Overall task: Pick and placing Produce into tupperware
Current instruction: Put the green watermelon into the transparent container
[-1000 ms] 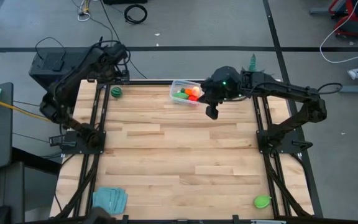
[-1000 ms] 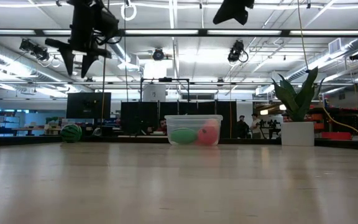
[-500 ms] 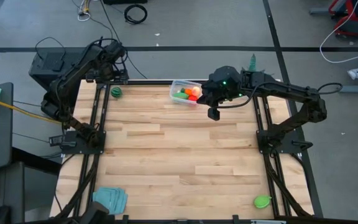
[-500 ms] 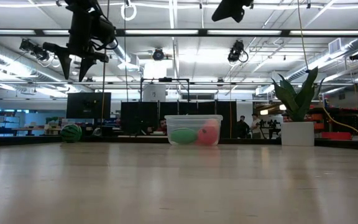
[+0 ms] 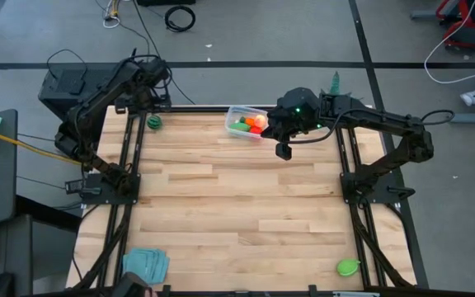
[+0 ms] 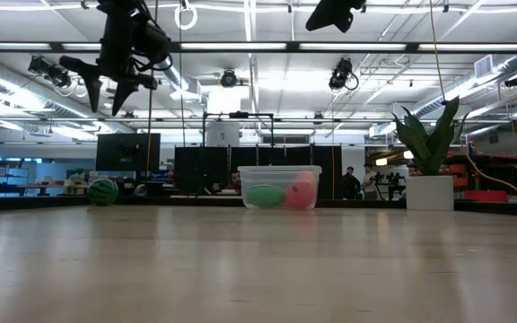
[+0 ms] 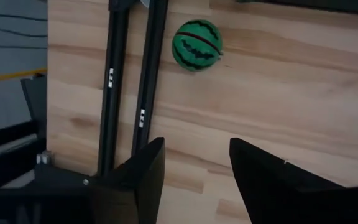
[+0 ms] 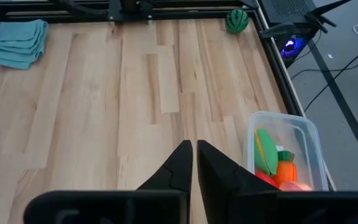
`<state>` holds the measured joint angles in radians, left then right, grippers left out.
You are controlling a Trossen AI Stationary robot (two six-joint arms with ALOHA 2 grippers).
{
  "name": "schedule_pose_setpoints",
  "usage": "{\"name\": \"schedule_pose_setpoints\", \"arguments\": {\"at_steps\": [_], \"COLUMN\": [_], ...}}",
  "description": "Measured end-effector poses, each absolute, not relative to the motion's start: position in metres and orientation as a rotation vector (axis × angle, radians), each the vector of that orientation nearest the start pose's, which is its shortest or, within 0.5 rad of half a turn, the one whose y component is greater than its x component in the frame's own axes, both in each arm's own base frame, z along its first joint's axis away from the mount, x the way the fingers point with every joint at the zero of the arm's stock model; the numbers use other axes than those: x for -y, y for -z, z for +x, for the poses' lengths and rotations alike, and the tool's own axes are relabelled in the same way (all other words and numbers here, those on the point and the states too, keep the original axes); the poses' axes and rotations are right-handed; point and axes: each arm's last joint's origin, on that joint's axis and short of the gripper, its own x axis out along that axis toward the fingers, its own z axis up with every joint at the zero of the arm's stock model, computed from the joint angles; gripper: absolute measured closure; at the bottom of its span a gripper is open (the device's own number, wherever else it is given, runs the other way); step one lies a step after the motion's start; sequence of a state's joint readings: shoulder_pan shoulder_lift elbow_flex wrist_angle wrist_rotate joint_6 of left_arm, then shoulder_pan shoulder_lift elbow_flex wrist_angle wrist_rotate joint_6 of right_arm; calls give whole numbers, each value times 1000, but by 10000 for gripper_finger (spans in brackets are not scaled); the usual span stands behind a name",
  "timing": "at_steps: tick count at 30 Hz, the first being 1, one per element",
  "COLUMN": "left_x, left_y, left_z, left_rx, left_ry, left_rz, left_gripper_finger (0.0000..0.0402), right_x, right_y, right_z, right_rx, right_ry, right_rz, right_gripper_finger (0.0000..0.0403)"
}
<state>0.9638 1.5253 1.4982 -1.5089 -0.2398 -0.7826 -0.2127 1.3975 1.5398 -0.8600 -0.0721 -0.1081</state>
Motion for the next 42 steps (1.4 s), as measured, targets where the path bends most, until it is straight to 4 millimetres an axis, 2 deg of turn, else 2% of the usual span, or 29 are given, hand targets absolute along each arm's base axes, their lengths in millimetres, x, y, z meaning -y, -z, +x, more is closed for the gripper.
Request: {"name": "schedule_pose_setpoints", "arguments": {"at_steps": [5, 10, 14, 19, 23, 27, 31, 35, 42], "left_x": [-218, -216, -215, -220, -233, -253, -269, -282, -294], "left_y": [-325, -325, -325, -321, -305, -281, -257, -238, -214], "left_z": [142, 145, 146, 147, 153, 156, 157, 163, 164], "left_rx": [-1021, -886, -850, -830, -871, -920, -938, -862, -799], "left_ry": [-1597, -1710, -1737, -1799, -1863, -1920, -2002, -2068, -2197], "left_rz": [-1169, -1290, -1319, -1317, -1289, -1315, -1379, -1457, -1535], "left_gripper_finger": [216, 207, 175, 112, 64, 41, 40, 46, 46], "right_x": [57, 57, 57, 57, 57, 57, 57, 59, 68], "right_y": [-394, -394, -394, -394, -394, -394, -394, -394, -394], "right_z": [275, 275, 275, 275, 275, 275, 275, 275, 273], "right_rx": [-717, -717, -717, -717, -717, -717, -717, -718, -723], "right_ry": [96, 96, 96, 96, 96, 96, 96, 110, 177], "right_rz": [-1, -1, -1, -1, -1, -1, -1, -4, -6], "right_gripper_finger": [371, 371, 371, 371, 371, 371, 371, 371, 371]}}
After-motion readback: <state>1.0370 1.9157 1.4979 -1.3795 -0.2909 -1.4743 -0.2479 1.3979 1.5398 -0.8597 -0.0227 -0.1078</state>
